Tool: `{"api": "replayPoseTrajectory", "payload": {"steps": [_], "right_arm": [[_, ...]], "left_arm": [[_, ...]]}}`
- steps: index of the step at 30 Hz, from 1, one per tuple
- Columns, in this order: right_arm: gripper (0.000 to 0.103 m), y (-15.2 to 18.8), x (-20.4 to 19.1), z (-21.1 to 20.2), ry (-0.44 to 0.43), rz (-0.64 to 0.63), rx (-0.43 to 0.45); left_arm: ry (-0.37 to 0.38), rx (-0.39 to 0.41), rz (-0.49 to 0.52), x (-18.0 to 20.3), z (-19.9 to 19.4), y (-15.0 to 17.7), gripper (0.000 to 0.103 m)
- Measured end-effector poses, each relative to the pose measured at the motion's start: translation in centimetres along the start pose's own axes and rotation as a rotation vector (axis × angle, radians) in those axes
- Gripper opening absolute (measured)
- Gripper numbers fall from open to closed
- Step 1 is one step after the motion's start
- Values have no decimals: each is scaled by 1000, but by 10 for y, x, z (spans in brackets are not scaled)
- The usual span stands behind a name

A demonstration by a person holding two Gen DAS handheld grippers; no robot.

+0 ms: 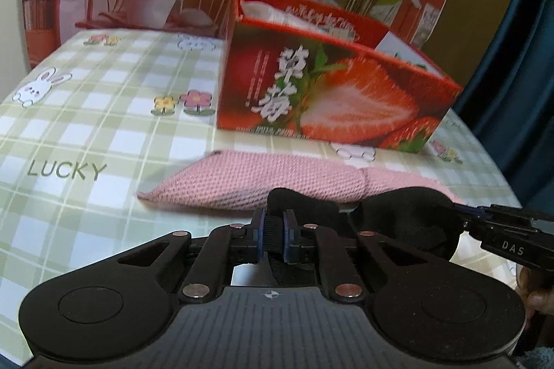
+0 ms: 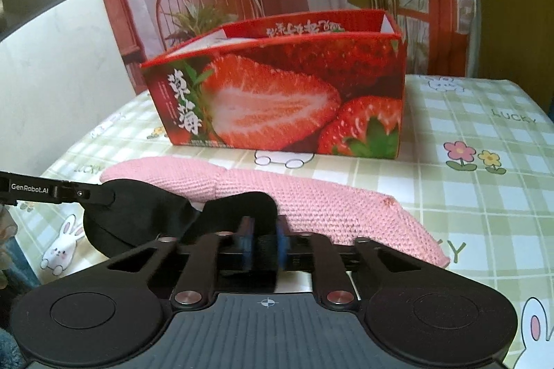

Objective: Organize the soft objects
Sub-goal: 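Lift the black eye mask with both tools into the red box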

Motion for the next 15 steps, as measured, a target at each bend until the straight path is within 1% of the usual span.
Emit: {"api": "replayPoseTrajectory", "payload": {"steps": [2, 5, 8, 11, 15], "right_arm": [[9, -2, -1, -5, -16, 2, 16], [8, -6, -6, -12, -26, -13, 46], [8, -16, -9, -24, -31, -21, 91], [8, -31, -10, -36, -30, -40, 138], [8, -60, -12, -49, -24, -86, 208]], "left_arm": [[-2, 27, 18, 6, -6, -1, 11], [-2, 89, 75, 13, -19, -7, 10], [9, 150, 75, 13, -34, -17, 10], [18, 204, 76, 15, -45, -32, 10], [20, 276, 106, 23, -55, -59, 10]]}}
Point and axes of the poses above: each gripper's, at about its wrist camera, not at the fingertips, and z roughly the way its jaws point, x to its right, y to its underside, the point moved 1 cm from there along z, roughly the way its jaws point, and after that the axes turned 3 degrees about -z, right-handed, at the moved point
